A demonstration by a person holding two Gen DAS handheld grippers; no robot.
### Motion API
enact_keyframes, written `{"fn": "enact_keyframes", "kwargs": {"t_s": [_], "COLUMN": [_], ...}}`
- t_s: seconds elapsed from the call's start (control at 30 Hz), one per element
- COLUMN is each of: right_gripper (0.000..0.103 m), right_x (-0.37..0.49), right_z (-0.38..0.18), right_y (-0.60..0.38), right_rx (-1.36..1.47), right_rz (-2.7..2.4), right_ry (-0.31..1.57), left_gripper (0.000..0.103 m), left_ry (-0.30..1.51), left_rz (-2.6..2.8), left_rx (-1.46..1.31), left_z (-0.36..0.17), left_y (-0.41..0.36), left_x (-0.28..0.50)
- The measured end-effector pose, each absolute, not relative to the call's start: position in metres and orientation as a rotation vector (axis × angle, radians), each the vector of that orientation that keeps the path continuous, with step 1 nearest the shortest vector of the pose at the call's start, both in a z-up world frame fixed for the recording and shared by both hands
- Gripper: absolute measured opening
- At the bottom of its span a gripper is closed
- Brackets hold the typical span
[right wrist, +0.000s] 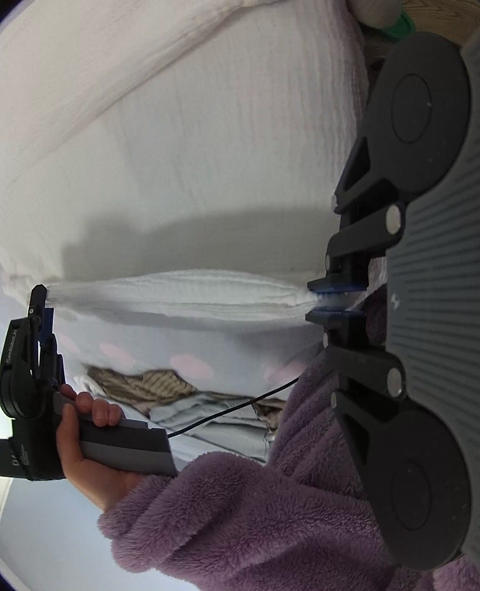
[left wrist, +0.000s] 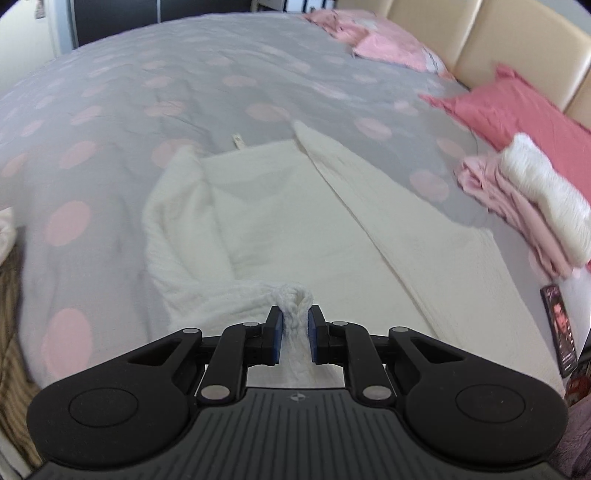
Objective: Fold clothes
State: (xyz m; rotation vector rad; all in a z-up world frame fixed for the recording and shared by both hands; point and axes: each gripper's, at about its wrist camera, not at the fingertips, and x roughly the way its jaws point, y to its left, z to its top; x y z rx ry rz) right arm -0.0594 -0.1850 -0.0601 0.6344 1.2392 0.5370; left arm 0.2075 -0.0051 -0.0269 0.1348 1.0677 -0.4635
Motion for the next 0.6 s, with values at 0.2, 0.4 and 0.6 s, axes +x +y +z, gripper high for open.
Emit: {"fn": "enact_keyframes", "kwargs": {"t_s": [0.2,0.4,0.6], "right_gripper": [0.01,0.01,0.01], "right_x": [-0.055,-0.051,-0.052], "right_z": [-0.088,-0.094,-0.099], "right_y": [-0.193,-0.202,-0.202], "right_rx": [0.647,0.622,0.61], "right_rz": [0.455,0.422,0.405], "right_ry": [1.306,1.334,1.337], "left_gripper": [0.012,0.024,0.052], "left_ry": [1.15,1.147,1.091], "left_rz": [-0.44,-0.452,-0.434], "left_rx": [0.224,0.225,0.226], "left_z": [-0.063,-0.077,-0.056], "left_y": [-0.029,-0.028,-0.024], "left_x": [0.217,0.213,0.198]}}
